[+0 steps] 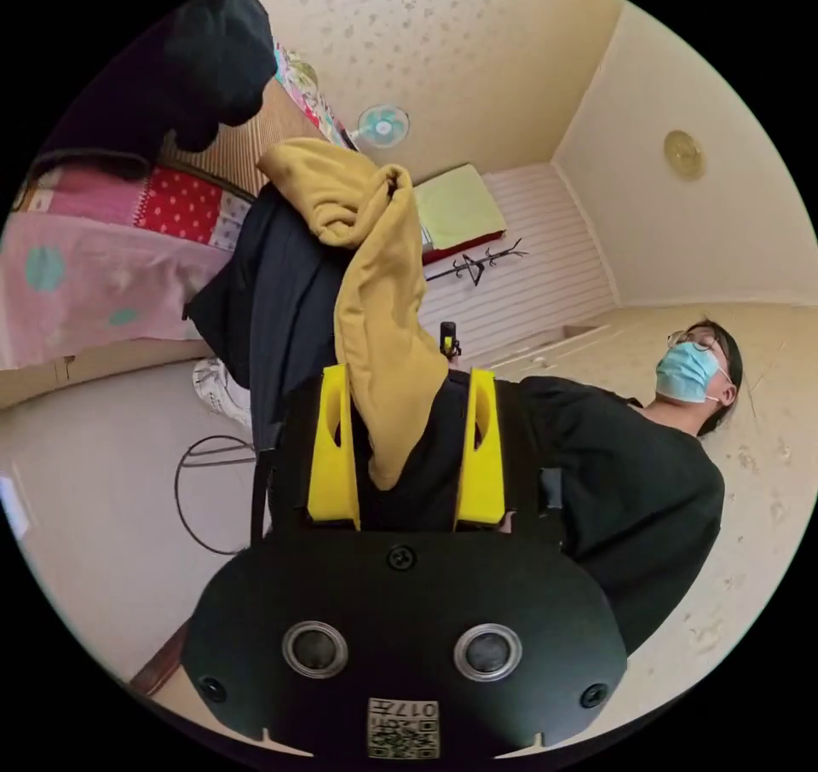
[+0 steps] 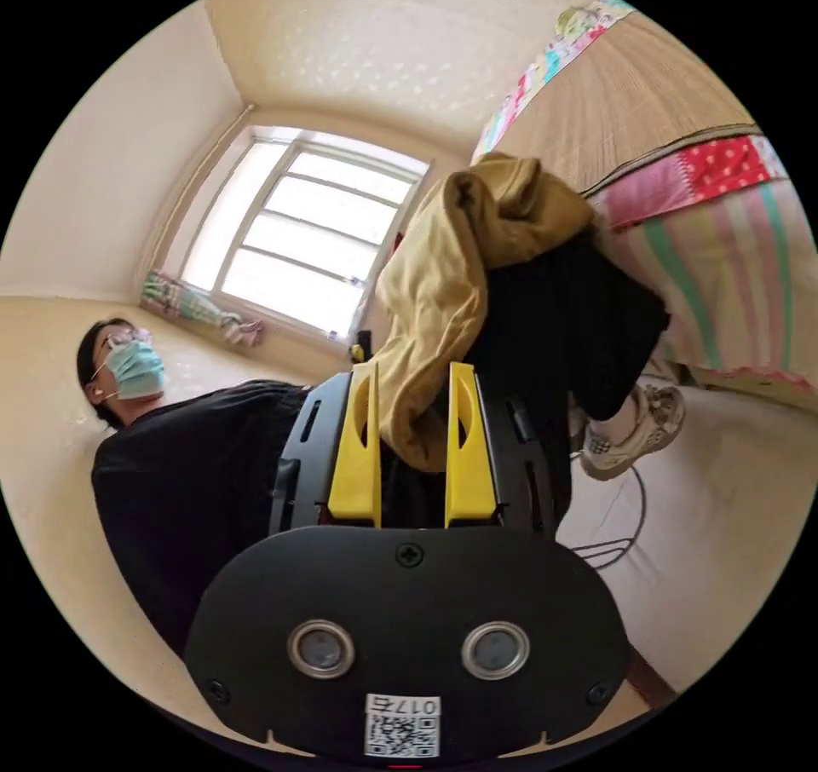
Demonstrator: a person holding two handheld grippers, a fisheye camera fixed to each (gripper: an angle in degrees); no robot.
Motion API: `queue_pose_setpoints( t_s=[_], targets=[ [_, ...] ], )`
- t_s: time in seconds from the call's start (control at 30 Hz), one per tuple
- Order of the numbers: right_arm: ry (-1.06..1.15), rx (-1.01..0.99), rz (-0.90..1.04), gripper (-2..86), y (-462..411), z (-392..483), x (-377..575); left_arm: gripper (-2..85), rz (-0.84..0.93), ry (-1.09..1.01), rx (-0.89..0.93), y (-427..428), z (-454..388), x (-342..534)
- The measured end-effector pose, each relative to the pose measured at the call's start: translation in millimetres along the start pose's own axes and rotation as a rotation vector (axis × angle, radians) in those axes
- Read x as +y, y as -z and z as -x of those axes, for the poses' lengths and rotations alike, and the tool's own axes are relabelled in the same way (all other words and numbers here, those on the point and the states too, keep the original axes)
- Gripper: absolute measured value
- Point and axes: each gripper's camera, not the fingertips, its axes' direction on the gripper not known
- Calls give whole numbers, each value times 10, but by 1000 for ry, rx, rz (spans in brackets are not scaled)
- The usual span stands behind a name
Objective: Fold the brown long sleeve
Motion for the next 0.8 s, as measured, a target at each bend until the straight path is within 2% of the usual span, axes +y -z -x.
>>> queue_pose_setpoints(
  t_s=[0.03,0.1,0.13,0.17,0.2,0.27,0.33,0.37,0.4,0.43,0.47,0.57,0.67,0.8],
  targets=[
    [25,-38,32,87,-54,9,-19,132,80,-11,-24,-161,-41,-101],
    [180,-116,38,53,-136,183,-134,51,125,-210,147,-279,-322,-247],
    [225,-124,9,48,-119,250,-168,5,57,-395,336,-163,-573,-331],
    [301,-134,-59,45,-54,374,-250,-1,-69,-529,436,81,-744,-402],
    [351,-126,-137,42,41,473,-349,-3,-141,-567,449,221,-787,-436],
    [365,-88,-271,40,206,558,-511,-5,-352,-555,369,675,-737,-639],
    [294,2,-370,41,315,569,-689,-1,-410,-407,227,834,-578,-839],
    [172,111,-411,43,350,520,-817,4,-401,-310,104,846,-513,-932],
    [32,241,-410,47,352,444,-931,15,-384,-276,46,824,-501,-959],
    [-15,299,-394,49,341,412,-976,38,-332,-222,-56,735,-498,-978],
    [-42,371,-356,59,301,381,-1028,100,-272,-180,-127,609,-494,-945],
    [6,295,-322,98,242,322,-948,168,-109,-139,-142,240,-423,-644],
    [45,208,-367,125,290,240,-685,165,80,-117,-156,-176,-356,-278],
    [26,274,-400,142,391,117,-297,176,318,-106,-239,-649,-304,-103]
  ],
)
